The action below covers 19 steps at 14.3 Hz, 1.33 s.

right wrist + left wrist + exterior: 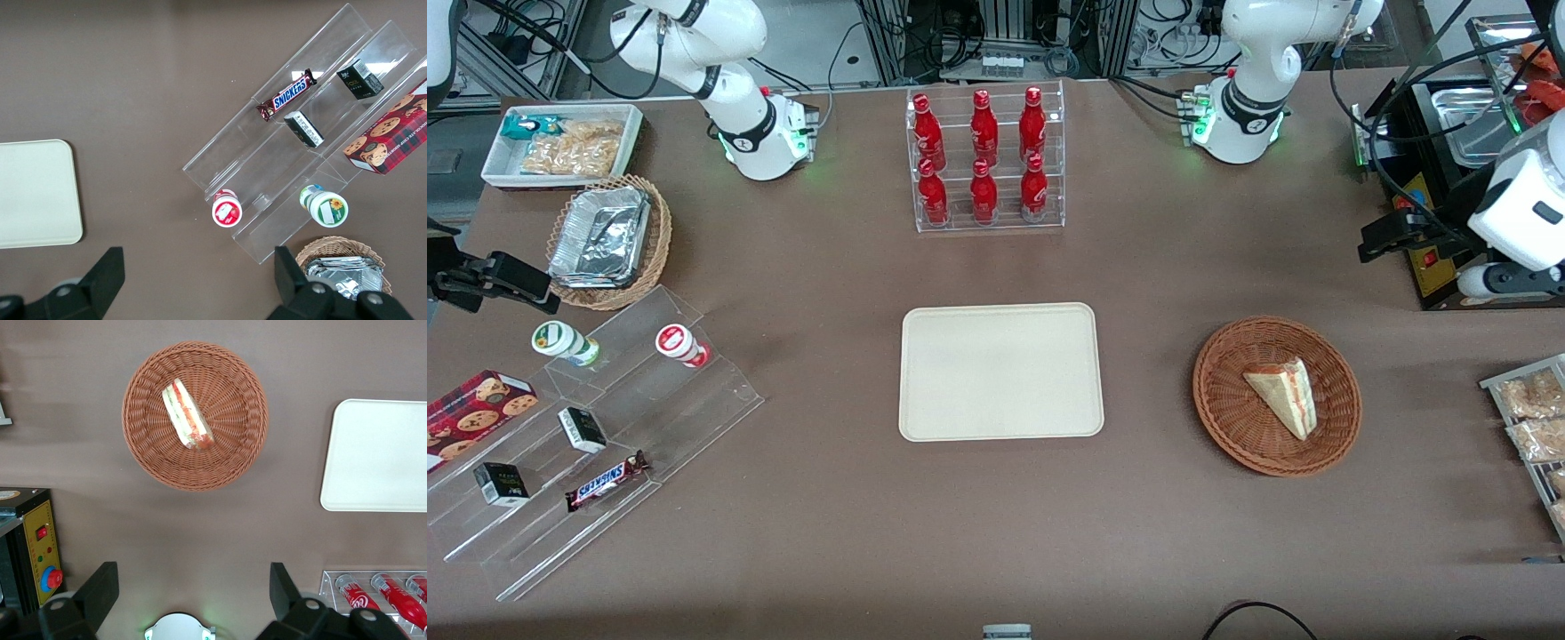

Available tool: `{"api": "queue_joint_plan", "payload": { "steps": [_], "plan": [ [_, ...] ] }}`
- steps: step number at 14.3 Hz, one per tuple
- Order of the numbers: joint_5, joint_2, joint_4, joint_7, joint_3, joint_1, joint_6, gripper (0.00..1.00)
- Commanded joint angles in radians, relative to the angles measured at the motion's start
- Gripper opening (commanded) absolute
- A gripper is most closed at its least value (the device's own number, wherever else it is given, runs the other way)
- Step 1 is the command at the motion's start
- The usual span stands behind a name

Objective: Place sandwich from basket to tray
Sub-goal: 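Move the left gripper over the wicker basket toward the sandwich, then lower the open left gripper around the wrapped sandwich in the basket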

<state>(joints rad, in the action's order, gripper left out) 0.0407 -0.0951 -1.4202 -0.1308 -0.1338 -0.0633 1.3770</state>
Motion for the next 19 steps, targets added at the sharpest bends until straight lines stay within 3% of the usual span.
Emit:
{"api": "queue_joint_plan", "payload": {
  "steps": [1, 6, 11, 16, 19],
  "plan": [
    [0.015, 0.002, 0.009, 0.002, -0.004, -0.01, -0.013, 1.0],
    [0.007, -0.037, -0.046, 0.0, -0.004, -0.013, -0.004, 1.0],
    [0.005, -0.086, -0.222, -0.01, -0.004, -0.013, 0.186, 1.0],
    [-0.03, -0.187, -0.243, -0.021, 0.009, -0.013, 0.295, 1.0],
    [-0.033, -0.219, -0.308, -0.122, 0.01, -0.009, 0.439, 1.0]
  ]
}}
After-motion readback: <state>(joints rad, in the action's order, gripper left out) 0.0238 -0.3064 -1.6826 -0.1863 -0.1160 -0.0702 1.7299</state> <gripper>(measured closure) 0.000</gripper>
